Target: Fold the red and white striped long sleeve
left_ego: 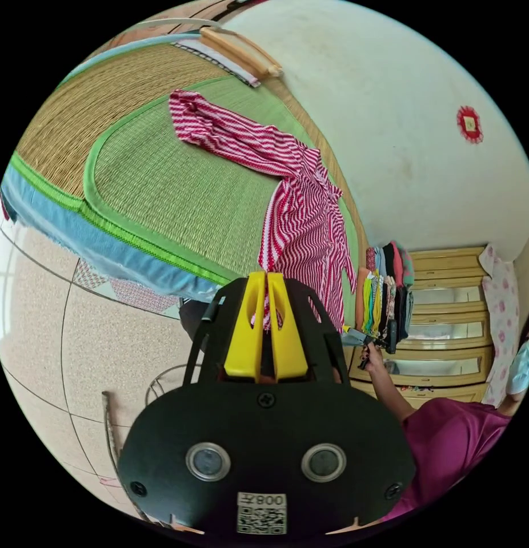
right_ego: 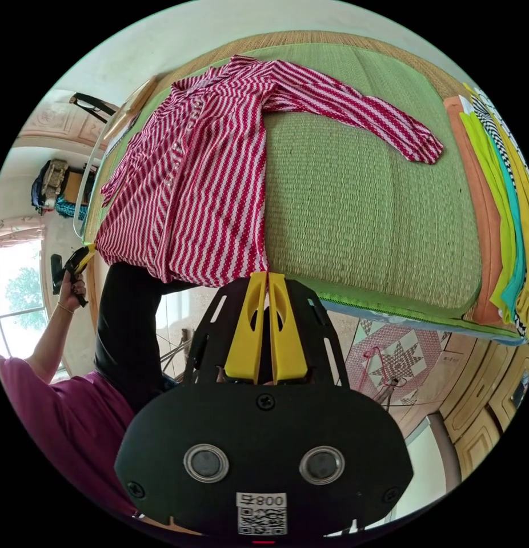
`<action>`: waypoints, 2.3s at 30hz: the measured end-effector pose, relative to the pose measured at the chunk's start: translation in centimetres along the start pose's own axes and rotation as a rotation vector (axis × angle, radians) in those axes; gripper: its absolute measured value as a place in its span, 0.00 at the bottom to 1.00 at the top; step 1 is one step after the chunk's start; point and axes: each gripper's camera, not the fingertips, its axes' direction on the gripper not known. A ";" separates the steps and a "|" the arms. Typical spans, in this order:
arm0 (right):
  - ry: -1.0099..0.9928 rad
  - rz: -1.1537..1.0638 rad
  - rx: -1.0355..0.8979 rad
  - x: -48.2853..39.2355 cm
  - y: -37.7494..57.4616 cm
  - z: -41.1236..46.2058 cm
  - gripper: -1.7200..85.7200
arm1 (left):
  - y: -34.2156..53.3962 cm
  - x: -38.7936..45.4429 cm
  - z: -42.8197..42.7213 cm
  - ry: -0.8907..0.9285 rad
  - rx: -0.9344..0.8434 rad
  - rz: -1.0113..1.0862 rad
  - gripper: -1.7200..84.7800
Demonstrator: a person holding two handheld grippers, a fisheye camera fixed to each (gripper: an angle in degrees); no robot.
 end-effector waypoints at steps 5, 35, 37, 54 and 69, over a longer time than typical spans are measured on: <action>-0.003 0.009 -0.005 1.5 1.8 -0.2 0.02 | 1.7 -0.9 -0.2 0.016 0.013 -0.005 0.02; -0.240 0.328 0.059 13.2 12.9 3.0 0.02 | -15.6 -0.7 14.4 -0.219 0.051 0.107 0.07; -0.238 0.308 0.091 12.7 11.9 2.1 0.02 | -17.4 -1.9 14.9 -0.367 0.054 0.091 0.04; 0.094 -0.145 0.303 -3.3 -21.8 -0.4 0.02 | -25.0 1.8 26.2 -0.265 0.107 0.277 0.02; 0.125 -0.125 0.273 -3.8 -36.5 2.5 0.02 | -33.5 0.7 37.0 -0.428 0.168 0.259 0.02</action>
